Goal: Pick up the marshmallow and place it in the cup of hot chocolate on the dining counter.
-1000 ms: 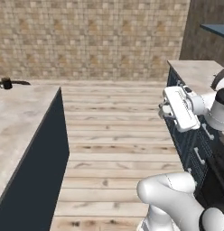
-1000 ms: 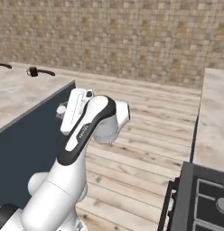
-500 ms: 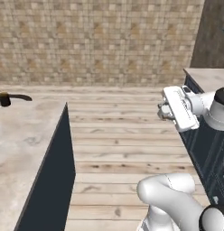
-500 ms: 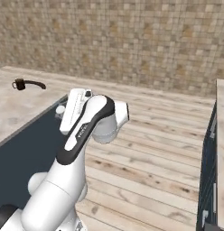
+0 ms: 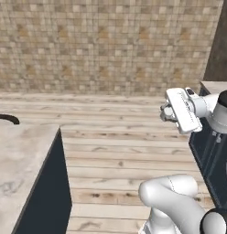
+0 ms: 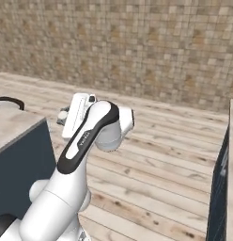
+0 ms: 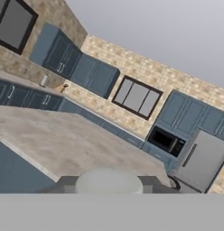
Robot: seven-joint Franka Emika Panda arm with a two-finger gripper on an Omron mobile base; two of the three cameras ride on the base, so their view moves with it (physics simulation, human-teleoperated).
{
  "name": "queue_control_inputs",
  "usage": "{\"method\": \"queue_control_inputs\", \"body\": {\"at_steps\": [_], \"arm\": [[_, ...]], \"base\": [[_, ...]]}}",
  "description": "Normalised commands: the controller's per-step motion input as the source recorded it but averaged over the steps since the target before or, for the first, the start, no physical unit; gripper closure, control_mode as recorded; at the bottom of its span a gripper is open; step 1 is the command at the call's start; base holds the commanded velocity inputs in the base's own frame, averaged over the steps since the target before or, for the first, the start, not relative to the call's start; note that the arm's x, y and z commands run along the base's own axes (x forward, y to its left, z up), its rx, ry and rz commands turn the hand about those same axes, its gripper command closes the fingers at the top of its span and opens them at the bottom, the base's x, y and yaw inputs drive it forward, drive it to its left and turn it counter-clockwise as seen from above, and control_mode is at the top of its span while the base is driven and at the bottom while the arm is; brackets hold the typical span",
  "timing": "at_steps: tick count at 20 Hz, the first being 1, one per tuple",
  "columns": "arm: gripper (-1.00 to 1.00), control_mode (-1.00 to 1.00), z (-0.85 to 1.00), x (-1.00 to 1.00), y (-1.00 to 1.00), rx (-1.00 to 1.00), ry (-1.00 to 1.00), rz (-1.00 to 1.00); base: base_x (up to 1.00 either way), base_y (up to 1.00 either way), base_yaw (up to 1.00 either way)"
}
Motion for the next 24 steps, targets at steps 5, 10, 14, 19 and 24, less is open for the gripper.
{"method": "queue_control_inputs", "body": {"at_steps": [5, 10, 14, 19, 24], "arm": [[1.00, 1.00, 0.00, 0.00, 0.00, 0.00, 0.00, 0.00], [1.00, 1.00, 0.00, 0.00, 0.00, 0.00, 0.00, 0.00], [1.00, 1.00, 0.00, 0.00, 0.00, 0.00, 0.00, 0.00], [1.00, 1.00, 0.00, 0.00, 0.00, 0.00, 0.00, 0.00], [1.00, 1.00, 0.00, 0.00, 0.00, 0.00, 0.00, 0.00]], "base": [[1.00, -0.27, 0.15], [1.00, -0.41, 0.36], [1.00, -0.24, 0.58], [1.00, -0.39, 0.69], [0.94, -0.39, 0.75]]}}
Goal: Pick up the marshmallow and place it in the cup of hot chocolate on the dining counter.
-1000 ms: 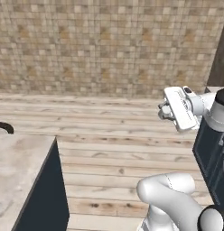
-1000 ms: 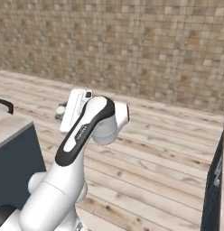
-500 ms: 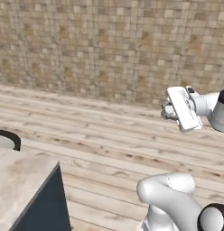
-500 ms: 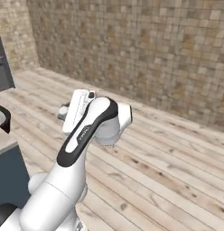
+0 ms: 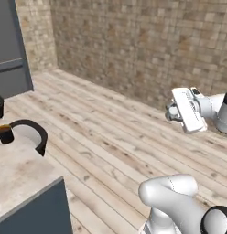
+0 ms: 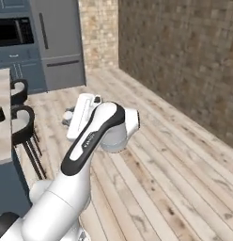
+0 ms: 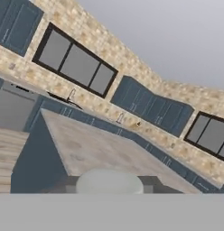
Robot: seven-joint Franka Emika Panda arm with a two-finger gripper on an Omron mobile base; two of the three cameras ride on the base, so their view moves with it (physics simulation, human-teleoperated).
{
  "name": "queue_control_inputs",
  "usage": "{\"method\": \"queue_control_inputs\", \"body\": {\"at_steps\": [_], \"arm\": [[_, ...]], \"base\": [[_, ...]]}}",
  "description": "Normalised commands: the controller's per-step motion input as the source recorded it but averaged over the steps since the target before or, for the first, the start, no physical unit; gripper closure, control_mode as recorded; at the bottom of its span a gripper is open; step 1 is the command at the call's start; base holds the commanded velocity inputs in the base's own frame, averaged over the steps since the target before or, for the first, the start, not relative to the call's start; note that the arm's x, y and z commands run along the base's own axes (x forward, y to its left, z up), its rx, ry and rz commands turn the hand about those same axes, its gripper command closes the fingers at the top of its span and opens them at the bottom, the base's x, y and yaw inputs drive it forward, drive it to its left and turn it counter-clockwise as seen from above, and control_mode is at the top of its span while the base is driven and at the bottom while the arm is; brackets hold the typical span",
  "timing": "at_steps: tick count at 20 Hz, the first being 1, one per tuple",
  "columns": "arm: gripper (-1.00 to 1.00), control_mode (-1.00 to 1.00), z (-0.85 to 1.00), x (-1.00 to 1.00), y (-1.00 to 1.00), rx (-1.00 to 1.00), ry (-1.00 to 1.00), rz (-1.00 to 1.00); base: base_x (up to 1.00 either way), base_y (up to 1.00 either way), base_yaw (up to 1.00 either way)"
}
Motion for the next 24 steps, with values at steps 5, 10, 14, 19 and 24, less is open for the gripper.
{"method": "queue_control_inputs", "body": {"at_steps": [5, 10, 14, 19, 24], "arm": [[1.00, 1.00, 0.00, 0.00, 0.00, 0.00, 0.00, 0.00], [1.00, 1.00, 0.00, 0.00, 0.00, 0.00, 0.00, 0.00], [1.00, 1.00, 0.00, 0.00, 0.00, 0.00, 0.00, 0.00], [1.00, 1.00, 0.00, 0.00, 0.00, 0.00, 0.00, 0.00], [1.00, 1.00, 0.00, 0.00, 0.00, 0.00, 0.00, 0.00]], "base": [[0.80, -0.34, 0.79], [0.52, -0.38, 0.81], [0.24, -0.44, 0.79], [0.40, -0.75, 0.64], [0.22, -1.00, 0.43]]}}
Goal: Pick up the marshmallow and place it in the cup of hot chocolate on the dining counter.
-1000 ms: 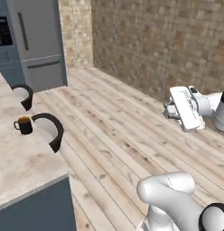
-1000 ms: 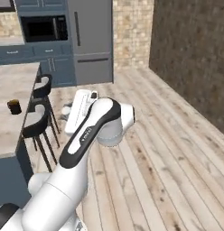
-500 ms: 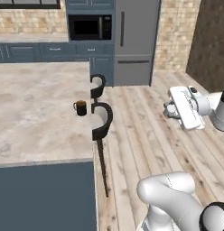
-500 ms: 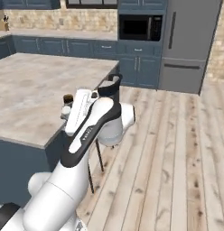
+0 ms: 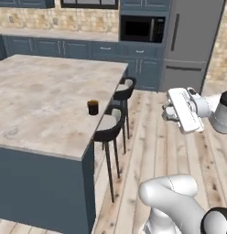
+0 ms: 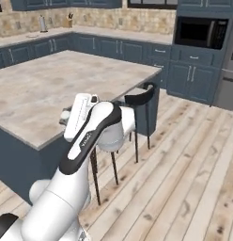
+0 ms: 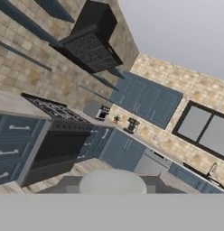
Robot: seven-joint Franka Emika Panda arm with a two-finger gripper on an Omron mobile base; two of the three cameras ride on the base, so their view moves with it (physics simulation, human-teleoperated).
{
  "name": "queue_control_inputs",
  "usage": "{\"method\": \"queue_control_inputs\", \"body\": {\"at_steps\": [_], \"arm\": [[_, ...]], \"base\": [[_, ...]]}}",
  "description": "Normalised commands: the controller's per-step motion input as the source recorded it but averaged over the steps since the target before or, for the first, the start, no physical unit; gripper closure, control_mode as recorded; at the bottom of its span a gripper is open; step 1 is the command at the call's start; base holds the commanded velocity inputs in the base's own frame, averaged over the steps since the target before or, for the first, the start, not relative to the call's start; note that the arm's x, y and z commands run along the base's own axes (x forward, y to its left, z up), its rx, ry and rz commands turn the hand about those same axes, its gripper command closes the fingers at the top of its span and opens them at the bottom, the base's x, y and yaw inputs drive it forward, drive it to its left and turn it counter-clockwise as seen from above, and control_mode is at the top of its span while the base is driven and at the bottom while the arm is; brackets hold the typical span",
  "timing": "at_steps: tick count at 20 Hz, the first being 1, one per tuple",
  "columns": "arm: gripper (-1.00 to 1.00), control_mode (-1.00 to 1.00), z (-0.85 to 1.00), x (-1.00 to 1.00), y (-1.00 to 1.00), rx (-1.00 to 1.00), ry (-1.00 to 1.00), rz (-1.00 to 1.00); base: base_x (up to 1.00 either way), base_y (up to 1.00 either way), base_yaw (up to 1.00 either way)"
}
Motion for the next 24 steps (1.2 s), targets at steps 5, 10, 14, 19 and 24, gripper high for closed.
{"method": "queue_control_inputs", "body": {"at_steps": [5, 10, 14, 19, 24], "arm": [[1.00, 1.00, 0.00, 0.00, 0.00, 0.00, 0.00, 0.00], [1.00, 1.00, 0.00, 0.00, 0.00, 0.00, 0.00, 0.00], [1.00, 1.00, 0.00, 0.00, 0.00, 0.00, 0.00, 0.00], [1.00, 1.00, 0.00, 0.00, 0.00, 0.00, 0.00, 0.00], [1.00, 1.00, 0.00, 0.00, 0.00, 0.00, 0.00, 0.00]], "base": [[0.79, -1.00, 0.41], [0.98, -0.87, 0.50], [0.91, -0.74, 0.56], [0.81, -0.68, 0.58], [0.87, -0.35, 0.61]]}}
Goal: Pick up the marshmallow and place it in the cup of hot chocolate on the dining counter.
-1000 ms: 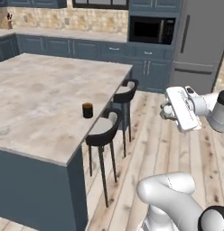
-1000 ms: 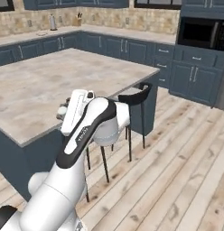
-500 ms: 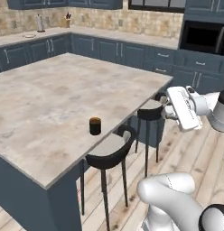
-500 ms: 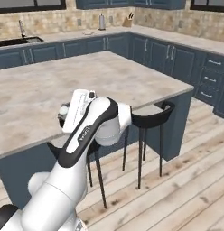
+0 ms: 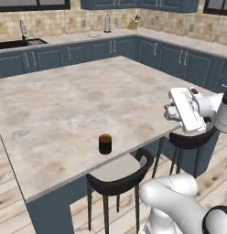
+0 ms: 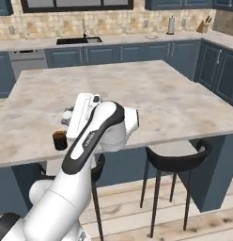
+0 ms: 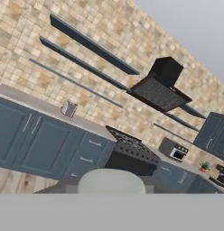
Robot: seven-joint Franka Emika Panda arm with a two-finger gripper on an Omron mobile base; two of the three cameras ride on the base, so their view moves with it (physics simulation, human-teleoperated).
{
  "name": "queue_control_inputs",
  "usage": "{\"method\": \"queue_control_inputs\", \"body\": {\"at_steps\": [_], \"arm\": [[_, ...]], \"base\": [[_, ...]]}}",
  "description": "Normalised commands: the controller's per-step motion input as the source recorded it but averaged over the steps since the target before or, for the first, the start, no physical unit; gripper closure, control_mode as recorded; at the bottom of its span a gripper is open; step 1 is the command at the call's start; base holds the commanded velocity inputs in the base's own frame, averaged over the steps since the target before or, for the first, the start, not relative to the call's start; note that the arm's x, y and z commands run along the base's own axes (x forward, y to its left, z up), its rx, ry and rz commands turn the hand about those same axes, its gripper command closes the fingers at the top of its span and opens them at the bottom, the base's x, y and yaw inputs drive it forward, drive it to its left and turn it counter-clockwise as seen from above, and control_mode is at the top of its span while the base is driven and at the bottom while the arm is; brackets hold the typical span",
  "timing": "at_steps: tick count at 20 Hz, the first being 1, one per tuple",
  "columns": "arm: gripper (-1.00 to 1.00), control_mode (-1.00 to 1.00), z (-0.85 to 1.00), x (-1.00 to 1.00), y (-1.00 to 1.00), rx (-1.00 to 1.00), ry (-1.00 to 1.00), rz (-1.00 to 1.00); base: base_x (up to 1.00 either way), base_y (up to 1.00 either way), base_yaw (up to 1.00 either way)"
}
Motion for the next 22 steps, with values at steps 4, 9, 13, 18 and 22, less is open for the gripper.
{"method": "queue_control_inputs", "body": {"at_steps": [4, 9, 13, 18, 22], "arm": [[1.00, 1.00, 0.00, 0.00, 0.00, 0.00, 0.00, 0.00], [1.00, 1.00, 0.00, 0.00, 0.00, 0.00, 0.00, 0.00], [1.00, 1.00, 0.00, 0.00, 0.00, 0.00, 0.00, 0.00], [1.00, -1.00, -0.24, 0.43, 0.01, -0.01, 0.14, 0.13], [1.00, -1.00, -0.49, 0.90, 0.10, -0.03, 0.37, 0.20]], "base": [[0.72, -0.31, 0.62], [0.60, -0.15, 0.48], [0.43, 0.00, 0.29], [0.22, 0.00, 0.10], [0.00, 0.00, 0.00]]}}
